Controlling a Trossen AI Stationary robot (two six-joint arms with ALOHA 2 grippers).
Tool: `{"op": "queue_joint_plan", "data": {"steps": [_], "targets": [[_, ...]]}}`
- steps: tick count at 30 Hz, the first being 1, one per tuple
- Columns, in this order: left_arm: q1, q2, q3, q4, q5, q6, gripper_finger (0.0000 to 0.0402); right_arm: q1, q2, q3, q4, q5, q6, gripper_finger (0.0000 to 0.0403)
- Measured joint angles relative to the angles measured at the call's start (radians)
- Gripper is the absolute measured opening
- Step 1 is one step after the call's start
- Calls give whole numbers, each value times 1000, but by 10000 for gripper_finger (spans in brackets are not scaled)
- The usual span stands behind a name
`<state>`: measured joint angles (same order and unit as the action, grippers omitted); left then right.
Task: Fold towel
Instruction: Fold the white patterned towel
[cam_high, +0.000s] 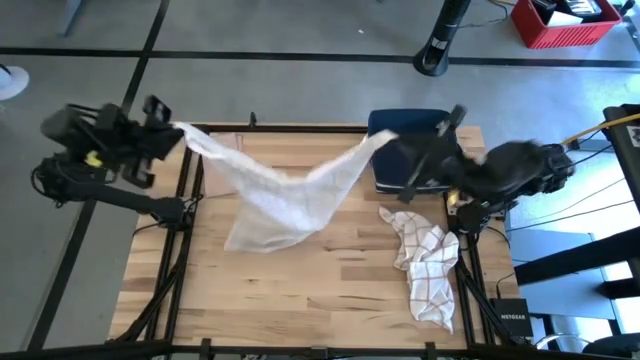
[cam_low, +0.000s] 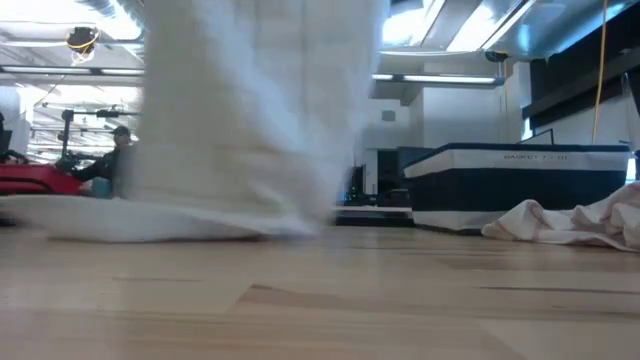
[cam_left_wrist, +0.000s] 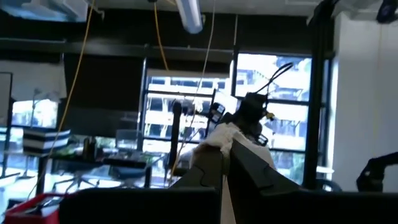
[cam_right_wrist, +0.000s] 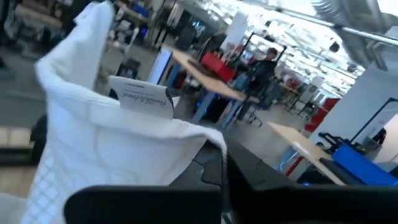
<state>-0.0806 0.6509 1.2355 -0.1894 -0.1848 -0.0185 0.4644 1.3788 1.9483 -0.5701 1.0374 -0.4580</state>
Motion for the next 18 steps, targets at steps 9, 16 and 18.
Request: {"op": "queue_joint_plan", "data": {"steps": [9, 16, 18], "targets": [[-14, 147, 213, -11, 1, 56, 2, 0, 0, 217, 2, 53, -73, 5], [-13, 250, 356, -11, 0, 137, 1, 0, -1, 301, 0, 25, -38, 5], [-13, 266, 372, -10, -4, 160, 1, 0, 0, 301, -8, 33, -43, 5]]}}
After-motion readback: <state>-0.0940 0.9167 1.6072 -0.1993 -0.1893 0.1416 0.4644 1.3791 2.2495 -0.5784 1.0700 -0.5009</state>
